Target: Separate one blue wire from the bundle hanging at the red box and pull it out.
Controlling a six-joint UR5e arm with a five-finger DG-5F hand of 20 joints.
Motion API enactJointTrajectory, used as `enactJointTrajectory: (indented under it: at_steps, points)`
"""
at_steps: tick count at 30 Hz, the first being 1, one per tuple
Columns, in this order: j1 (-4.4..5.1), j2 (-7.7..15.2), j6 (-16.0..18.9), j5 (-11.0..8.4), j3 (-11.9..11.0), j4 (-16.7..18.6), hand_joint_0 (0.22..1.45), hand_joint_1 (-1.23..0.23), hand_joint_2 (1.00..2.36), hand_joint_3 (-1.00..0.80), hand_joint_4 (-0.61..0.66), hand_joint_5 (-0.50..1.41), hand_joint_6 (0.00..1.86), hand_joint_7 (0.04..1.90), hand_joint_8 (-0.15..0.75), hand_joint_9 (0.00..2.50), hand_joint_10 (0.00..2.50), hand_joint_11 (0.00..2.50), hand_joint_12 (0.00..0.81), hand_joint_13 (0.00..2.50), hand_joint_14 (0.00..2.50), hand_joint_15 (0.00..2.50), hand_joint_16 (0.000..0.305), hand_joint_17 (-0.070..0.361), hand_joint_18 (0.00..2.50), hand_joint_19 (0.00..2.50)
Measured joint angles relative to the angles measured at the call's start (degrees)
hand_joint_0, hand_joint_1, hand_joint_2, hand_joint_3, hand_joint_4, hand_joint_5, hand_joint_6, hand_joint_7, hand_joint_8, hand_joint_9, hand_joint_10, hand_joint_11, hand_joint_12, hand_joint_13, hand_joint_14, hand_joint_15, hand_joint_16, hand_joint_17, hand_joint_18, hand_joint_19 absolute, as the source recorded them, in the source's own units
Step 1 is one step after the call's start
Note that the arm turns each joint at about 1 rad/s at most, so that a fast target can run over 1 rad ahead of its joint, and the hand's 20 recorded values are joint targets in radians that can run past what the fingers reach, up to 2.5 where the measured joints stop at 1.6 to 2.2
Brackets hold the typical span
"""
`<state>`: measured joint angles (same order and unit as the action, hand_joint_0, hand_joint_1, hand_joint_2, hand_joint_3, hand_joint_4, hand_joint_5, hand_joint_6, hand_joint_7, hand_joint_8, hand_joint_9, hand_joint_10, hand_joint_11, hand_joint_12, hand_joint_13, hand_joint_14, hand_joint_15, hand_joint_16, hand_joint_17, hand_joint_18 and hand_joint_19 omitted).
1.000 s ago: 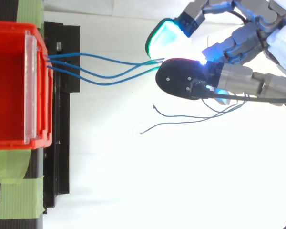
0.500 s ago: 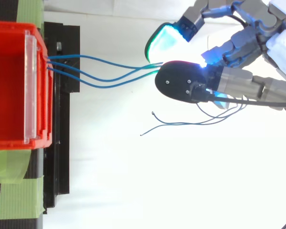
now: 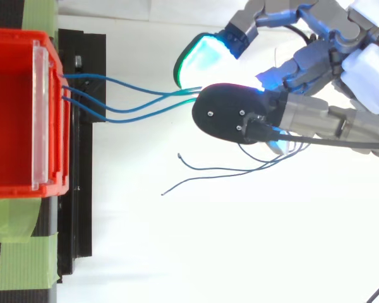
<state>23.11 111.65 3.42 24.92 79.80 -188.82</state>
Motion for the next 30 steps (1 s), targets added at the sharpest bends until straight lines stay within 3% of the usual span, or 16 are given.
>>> enactJointTrajectory:
  at_steps: [10,18,30]
  points:
    - [0.0,0.05,6.85,6.22,0.01,1.21,0.61,-0.74,1.02,-0.15,0.05,-0.18,0.95,0.91,0.372,1.28,0.02,1.35,0.407,1.41,0.01,1.51,0.046,0.104,0.92,0.52]
    - [0.23,0.06,10.44,7.18,0.29,1.3,0.67,-0.81,1.02,-0.21,0.03,-0.19,0.96,0.85,0.366,1.26,0.01,1.36,0.403,1.39,0.01,1.5,0.045,0.102,0.92,0.5]
    - [0.26,0.05,10.33,7.16,0.86,1.18,0.67,-0.88,1.01,-0.37,0.17,-0.2,0.96,0.82,0.365,1.17,0.01,1.32,0.422,1.32,0.02,1.39,0.046,0.103,0.89,0.48]
